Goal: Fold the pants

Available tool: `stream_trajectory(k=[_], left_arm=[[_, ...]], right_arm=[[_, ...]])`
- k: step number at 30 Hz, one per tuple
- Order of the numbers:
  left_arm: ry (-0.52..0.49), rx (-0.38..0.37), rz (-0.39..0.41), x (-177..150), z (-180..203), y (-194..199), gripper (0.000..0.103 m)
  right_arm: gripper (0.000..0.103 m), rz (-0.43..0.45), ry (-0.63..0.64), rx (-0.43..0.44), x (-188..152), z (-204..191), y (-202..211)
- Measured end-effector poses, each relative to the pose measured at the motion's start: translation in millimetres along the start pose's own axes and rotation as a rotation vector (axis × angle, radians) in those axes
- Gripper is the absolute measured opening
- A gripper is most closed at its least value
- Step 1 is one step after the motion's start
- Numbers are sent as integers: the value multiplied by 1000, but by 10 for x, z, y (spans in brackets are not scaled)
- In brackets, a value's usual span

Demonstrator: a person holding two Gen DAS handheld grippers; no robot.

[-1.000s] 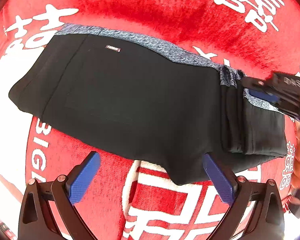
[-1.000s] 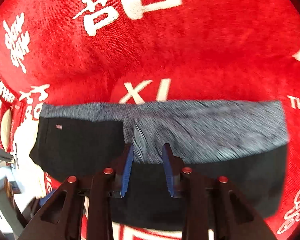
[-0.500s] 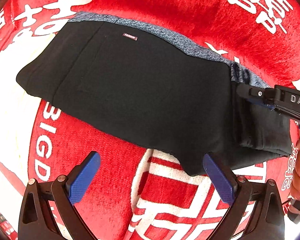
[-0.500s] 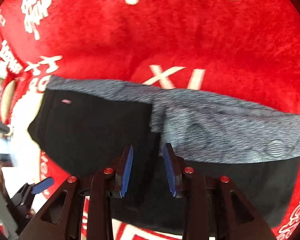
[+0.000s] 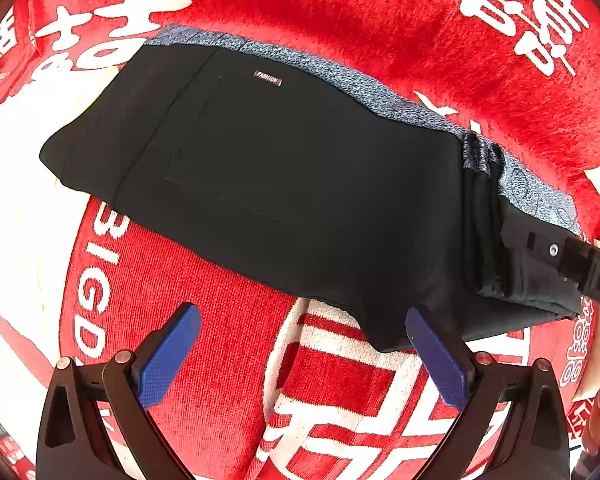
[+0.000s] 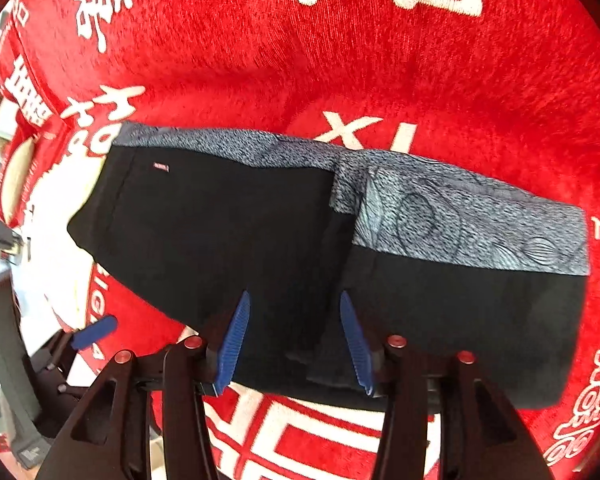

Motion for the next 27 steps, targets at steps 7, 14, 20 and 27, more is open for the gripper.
stream_trajectory(k=[7,14,20,27], left_arm=[[15,4,7,15,-62,-5,103],[41,21,19,71,-195,15,103],[63,25,36,116,-281,35,103],[72,16,48,148,-312,43,103]], right_arm=[[54,-24,18,-91,-105,77,-44],[61,-62,19,-118,-171,71,-216],[64,-57,41,-139,-180,32,-224],[65,-64,46,-149,-173,17,-217]])
Point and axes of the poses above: each gripper's, at about its wrist camera, not at the fingertips, and y roughly against the way its jaws point, z to its right, x to its top, the point moved 7 cm from there along -y, roughly the way its jaws point, and after that the axes turned 13 degrees about -x, right-handed, at the moved point
